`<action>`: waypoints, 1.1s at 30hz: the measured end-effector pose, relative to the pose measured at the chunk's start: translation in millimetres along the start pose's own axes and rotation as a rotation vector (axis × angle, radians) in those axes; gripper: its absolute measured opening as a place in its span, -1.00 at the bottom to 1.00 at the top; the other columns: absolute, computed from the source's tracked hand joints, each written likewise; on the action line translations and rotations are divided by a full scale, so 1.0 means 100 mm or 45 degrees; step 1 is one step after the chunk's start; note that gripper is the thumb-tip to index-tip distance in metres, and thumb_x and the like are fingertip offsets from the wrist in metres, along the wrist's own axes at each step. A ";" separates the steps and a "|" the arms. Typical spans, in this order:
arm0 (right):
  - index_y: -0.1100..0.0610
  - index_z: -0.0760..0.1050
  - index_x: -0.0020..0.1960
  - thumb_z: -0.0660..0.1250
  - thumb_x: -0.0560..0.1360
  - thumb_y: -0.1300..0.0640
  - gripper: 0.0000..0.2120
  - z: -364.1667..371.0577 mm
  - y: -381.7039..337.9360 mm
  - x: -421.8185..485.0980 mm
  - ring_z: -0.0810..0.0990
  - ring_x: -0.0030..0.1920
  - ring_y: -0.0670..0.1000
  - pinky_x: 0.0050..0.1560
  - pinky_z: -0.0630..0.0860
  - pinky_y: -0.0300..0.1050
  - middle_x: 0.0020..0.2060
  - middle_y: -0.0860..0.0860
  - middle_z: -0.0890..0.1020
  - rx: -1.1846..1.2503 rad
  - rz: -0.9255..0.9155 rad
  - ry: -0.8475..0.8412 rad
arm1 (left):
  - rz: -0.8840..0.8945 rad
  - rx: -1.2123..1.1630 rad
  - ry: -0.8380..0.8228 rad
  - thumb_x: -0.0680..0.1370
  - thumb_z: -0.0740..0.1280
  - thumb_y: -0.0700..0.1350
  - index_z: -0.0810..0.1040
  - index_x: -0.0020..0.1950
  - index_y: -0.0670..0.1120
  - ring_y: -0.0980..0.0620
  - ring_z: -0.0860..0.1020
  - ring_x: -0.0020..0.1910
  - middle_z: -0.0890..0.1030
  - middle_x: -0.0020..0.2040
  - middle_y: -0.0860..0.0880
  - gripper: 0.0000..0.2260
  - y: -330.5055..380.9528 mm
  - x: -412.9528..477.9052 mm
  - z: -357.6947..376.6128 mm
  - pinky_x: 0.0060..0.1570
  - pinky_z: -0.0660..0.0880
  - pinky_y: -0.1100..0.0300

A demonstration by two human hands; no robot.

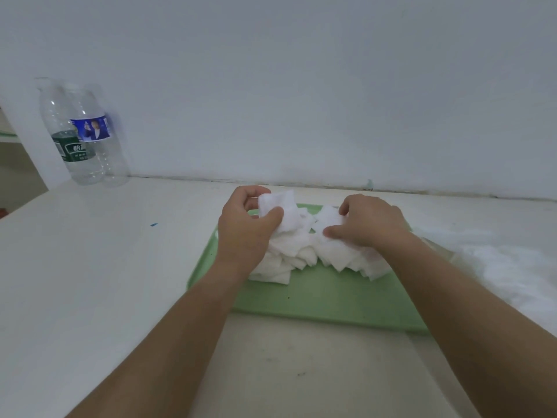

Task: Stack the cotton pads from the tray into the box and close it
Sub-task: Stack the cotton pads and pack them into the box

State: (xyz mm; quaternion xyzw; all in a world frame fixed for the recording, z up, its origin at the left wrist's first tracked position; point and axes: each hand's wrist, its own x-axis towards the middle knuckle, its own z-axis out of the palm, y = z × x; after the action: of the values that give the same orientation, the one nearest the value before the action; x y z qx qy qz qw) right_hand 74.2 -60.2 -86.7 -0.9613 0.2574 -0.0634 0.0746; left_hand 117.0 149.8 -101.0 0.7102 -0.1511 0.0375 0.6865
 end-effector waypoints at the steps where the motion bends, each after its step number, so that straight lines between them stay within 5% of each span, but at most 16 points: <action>1: -0.04 0.48 0.08 0.41 0.39 -0.24 -0.61 0.02 -0.01 0.00 0.56 0.05 0.05 0.09 0.42 -0.01 -0.03 -0.10 0.59 -0.033 0.006 0.021 | -0.001 0.001 -0.003 0.39 0.48 -0.11 0.58 0.07 0.02 0.09 0.60 -0.19 0.66 -0.03 0.07 -0.73 0.00 0.00 0.00 -0.17 0.54 0.19; 6: -0.02 0.49 -0.07 0.39 0.45 0.00 -0.88 0.00 0.04 0.00 0.55 -0.06 0.04 0.00 0.45 -0.05 -0.16 -0.09 0.58 0.204 -0.015 -0.024 | -0.006 0.013 -0.011 0.37 0.47 -0.09 0.58 0.07 0.02 0.05 0.61 -0.16 0.66 -0.04 0.09 -0.71 0.01 -0.01 0.01 -0.11 0.57 0.09; 12: 0.04 0.49 -0.21 0.47 0.43 0.14 -0.85 -0.13 0.10 -0.12 0.45 -0.32 -0.07 -0.29 0.35 -0.20 -0.31 -0.09 0.50 0.882 -0.121 0.147 | -0.014 0.003 -0.025 0.41 0.48 -0.15 0.58 0.07 0.03 0.02 0.62 -0.16 0.66 -0.01 0.05 -0.74 -0.01 -0.01 0.01 -0.15 0.55 0.13; 16: 0.15 0.56 -0.14 0.44 0.41 0.29 -0.90 -0.24 0.08 -0.21 0.47 -0.33 -0.05 -0.13 0.55 -0.06 -0.44 -0.11 0.48 1.366 -0.136 0.112 | -0.023 -0.005 -0.021 0.44 0.49 -0.17 0.57 0.08 0.03 0.06 0.61 -0.20 0.66 -0.02 0.06 -0.73 -0.01 -0.02 0.01 -0.19 0.54 0.16; 19: 0.16 0.55 -0.07 0.39 0.48 0.36 -0.87 -0.26 0.03 -0.27 0.61 -0.16 0.04 0.03 0.61 0.01 -0.27 0.01 0.62 1.688 -0.180 -0.059 | -0.031 -0.006 -0.021 0.48 0.48 -0.21 0.56 0.10 0.02 0.14 0.60 -0.24 0.67 -0.02 0.05 -0.74 0.00 -0.01 0.01 -0.24 0.53 0.23; 23: 0.22 0.56 0.12 0.36 0.53 0.33 -0.82 -0.30 -0.04 -0.33 0.69 -0.10 0.04 -0.07 0.63 -0.11 -0.12 0.08 0.70 2.023 -0.263 -0.360 | -0.052 -0.032 -0.043 0.47 0.49 -0.20 0.55 0.12 0.03 0.14 0.64 -0.28 0.70 -0.05 0.04 -0.72 0.02 -0.03 0.01 -0.30 0.53 0.27; 27: 0.29 0.57 0.12 0.48 0.33 0.22 -0.62 -0.29 -0.12 -0.38 0.71 -0.11 0.10 -0.10 0.66 -0.10 -0.09 0.18 0.71 1.963 -0.315 -0.507 | -0.054 -0.068 -0.087 0.47 0.50 -0.22 0.55 0.15 0.00 0.04 0.69 -0.20 0.72 -0.03 -0.02 -0.69 0.03 -0.05 0.02 -0.27 0.58 0.17; 33: 0.20 0.55 -0.03 0.56 0.26 0.25 -0.67 -0.25 -0.23 -0.42 0.69 -0.29 0.05 -0.35 0.57 -0.22 -0.24 0.15 0.68 1.867 -0.235 -0.407 | -0.054 -0.168 -0.154 0.52 0.44 -0.29 0.55 0.17 -0.08 0.05 0.63 -0.34 0.71 -0.10 -0.05 -0.74 0.08 -0.09 0.07 -0.39 0.54 0.19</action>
State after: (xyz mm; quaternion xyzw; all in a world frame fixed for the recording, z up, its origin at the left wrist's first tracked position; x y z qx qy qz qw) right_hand 45.1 -21.6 -61.9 -0.6806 0.0540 -0.0841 0.7258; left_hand 105.0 144.5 -96.5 0.6675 -0.1793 -0.0299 0.7221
